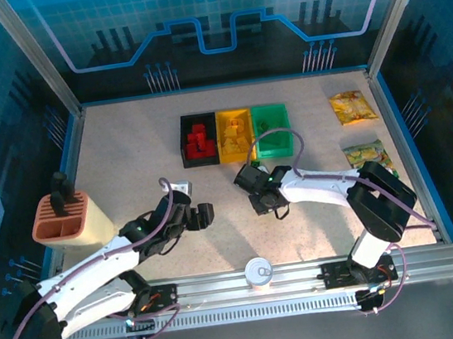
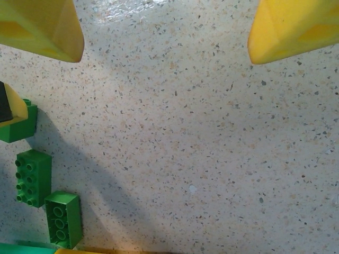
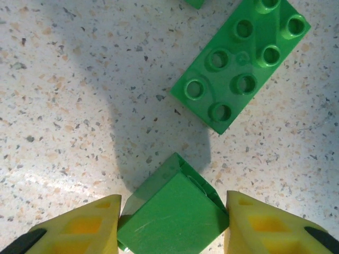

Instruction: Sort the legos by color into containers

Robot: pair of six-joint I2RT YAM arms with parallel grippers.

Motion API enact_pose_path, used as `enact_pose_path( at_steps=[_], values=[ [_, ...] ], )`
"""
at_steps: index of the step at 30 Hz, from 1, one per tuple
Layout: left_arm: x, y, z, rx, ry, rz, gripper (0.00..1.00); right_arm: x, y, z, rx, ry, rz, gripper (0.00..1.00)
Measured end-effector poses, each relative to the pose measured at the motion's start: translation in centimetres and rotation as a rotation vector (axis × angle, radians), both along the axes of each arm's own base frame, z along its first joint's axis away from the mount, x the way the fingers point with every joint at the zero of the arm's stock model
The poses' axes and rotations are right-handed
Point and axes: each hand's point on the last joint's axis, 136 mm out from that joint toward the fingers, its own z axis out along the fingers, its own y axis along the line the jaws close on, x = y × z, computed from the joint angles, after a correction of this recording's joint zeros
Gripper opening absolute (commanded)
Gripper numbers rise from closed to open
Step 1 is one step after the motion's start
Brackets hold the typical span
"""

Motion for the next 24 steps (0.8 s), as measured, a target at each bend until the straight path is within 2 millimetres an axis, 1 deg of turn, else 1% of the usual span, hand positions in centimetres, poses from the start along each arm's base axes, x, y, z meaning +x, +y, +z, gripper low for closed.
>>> enact_pose_path(
  at_steps=[3, 5, 8, 10, 13, 16, 22, 24],
  values=[
    [-0.1, 0.1, 0.1, -0.003, 0.000, 0.003, 0.82, 0.0, 0.1, 1.1, 0.017, -0.021, 0.007, 0.37],
    [-0.1, 0.1, 0.2, -0.009, 0.001, 0.008, 0.81, 0.2, 0.3, 2.4, 0.036, -0.044, 0.011, 0.38],
    [-0.2, 0.2, 0.3, -0.021, 0.003, 0.017, 0.81, 1.2, 0.8, 4.3, 0.063, -0.085, 0.022, 0.38],
    [-0.3, 0.2, 0.2, -0.026, 0.007, 0.023, 0.81, 2.2, 0.7, 5.6, 0.077, -0.108, 0.019, 0.38],
    [-0.6, 0.4, -0.4, -0.035, 0.026, 0.032, 0.81, 4.0, -0.2, 7.3, 0.086, -0.141, -0.006, 0.39],
    [-1.2, 0.5, -1.3, -0.048, 0.051, 0.042, 0.81, 6.0, -1.7, 9.0, 0.094, -0.174, -0.045, 0.39],
    [-3.3, -0.1, -4.4, -0.061, 0.126, 0.030, 0.80, 10.6, -4.9, 12.5, 0.138, -0.237, -0.139, 0.41],
    [-4.1, -0.4, -5.1, -0.057, 0.147, 0.018, 0.80, 12.2, -5.6, 13.3, 0.151, -0.248, -0.162, 0.41]
  ],
)
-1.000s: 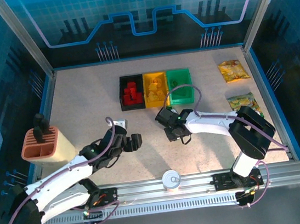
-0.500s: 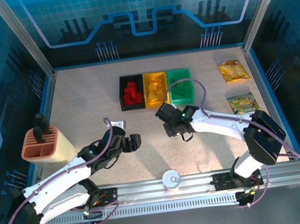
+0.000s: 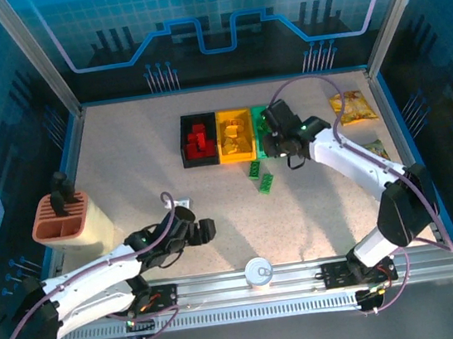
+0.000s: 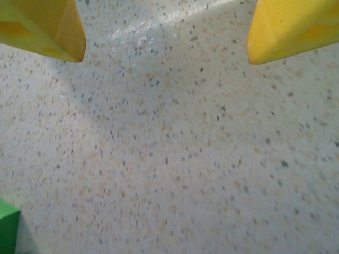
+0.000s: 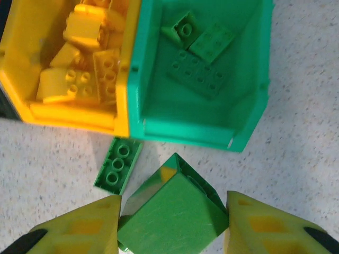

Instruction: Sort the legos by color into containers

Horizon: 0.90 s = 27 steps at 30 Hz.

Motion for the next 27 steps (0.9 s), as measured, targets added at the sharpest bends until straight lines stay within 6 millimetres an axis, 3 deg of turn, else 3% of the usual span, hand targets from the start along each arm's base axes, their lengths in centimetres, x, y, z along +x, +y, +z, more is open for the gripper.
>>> enact_pose_path(
  at_steps=[5, 12, 17, 22, 27],
  values=[
    [-1.3, -1.0, -0.6, -0.008, 0.017, -0.029, 0.80, 4.0, -0.6, 0.1, 0.019, 0.006, -0.025, 0.43],
    [-1.9, -2.0, -0.2, -0.013, -0.012, -0.067, 0.80, 7.5, -0.2, -2.9, 0.015, 0.085, -0.026, 0.44],
    [-2.5, -2.8, 0.1, -0.011, -0.037, -0.105, 0.80, 8.7, 0.4, -4.4, 0.006, 0.126, -0.018, 0.50],
    [-2.8, -3.6, 0.9, -0.026, -0.073, -0.135, 0.80, 9.1, 0.5, -4.7, 0.004, 0.136, -0.020, 0.71],
    [-2.8, -3.9, 1.2, -0.032, -0.094, -0.140, 0.80, 9.0, 0.5, -4.8, 0.004, 0.133, -0.017, 0.78]
  ],
)
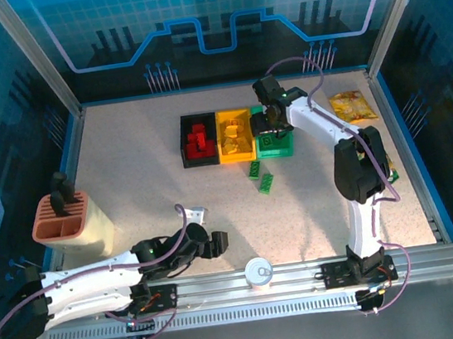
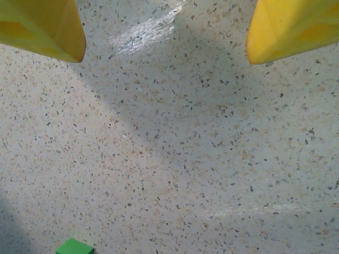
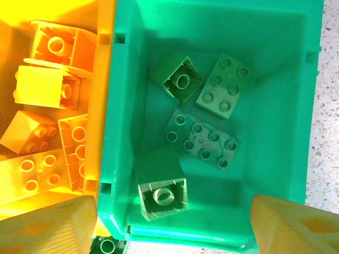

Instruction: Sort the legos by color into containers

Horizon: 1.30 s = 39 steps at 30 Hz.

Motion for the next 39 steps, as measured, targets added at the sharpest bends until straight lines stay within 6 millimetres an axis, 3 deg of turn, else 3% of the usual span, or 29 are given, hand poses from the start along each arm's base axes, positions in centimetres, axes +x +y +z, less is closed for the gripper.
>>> enact_pose_path(
  at_steps=[6, 11, 19, 24, 33, 39],
  values=[
    [0.1, -0.1, 0.2, -0.003, -0.009, 0.003, 0.80, -2.1, -0.3, 0.0, -0.003, 0.004, 0.009, 0.78],
    [0.2, 0.0, 0.2, 0.002, -0.017, 0.002, 0.80, -4.9, 0.7, 0.6, 0.003, -0.017, 0.049, 0.76],
    [0.2, -0.1, 0.1, 0.017, -0.025, -0.011, 0.80, -8.9, 3.6, -1.9, 0.012, 0.022, 0.116, 0.58],
    [0.2, -0.1, 0.0, 0.020, -0.023, -0.011, 0.80, -9.2, 4.8, -3.5, 0.011, 0.045, 0.129, 0.57],
    [0.1, 0.0, -0.1, 0.029, -0.025, -0.013, 0.80, -9.5, 5.7, -8.3, -0.029, 0.151, 0.116, 0.58],
    [0.1, 0.1, -0.1, 0.031, -0.030, -0.009, 0.80, -8.3, 6.5, -8.5, -0.018, 0.144, 0.100, 0.56]
  ],
)
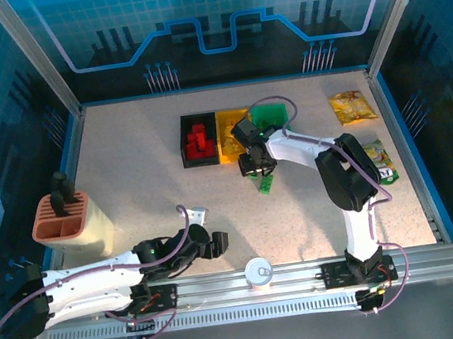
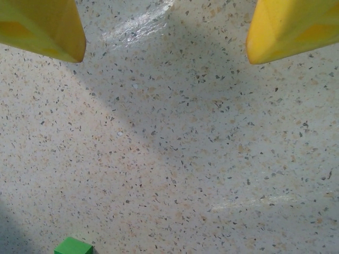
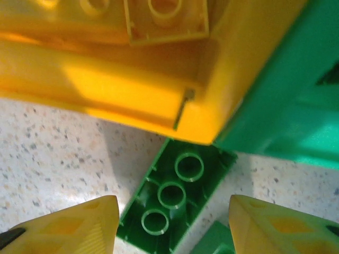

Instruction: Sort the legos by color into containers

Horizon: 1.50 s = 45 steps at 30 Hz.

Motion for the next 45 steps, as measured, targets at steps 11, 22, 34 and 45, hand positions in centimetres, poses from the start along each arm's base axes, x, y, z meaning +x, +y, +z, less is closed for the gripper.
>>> enact_pose_path(
  at_steps=[11, 22, 34, 45],
  values=[
    [0.1, 0.0, 0.6, -0.016, -0.016, 0.006, 0.80, -0.3, 0.8, -2.0, -0.023, 0.037, 0.000, 0.43],
    [0.3, 0.1, 0.6, -0.016, -0.022, 0.011, 0.80, -2.8, 2.7, 0.1, -0.028, -0.004, 0.074, 0.31],
    [0.2, 0.1, 0.4, -0.007, -0.018, 0.011, 0.80, -0.2, -1.1, 9.4, 0.045, -0.202, 0.009, 0.32],
    [0.2, 0.1, 0.4, -0.006, -0.017, 0.009, 0.80, 5.5, -8.9, 9.4, 0.002, -0.173, -0.159, 0.34]
  ],
)
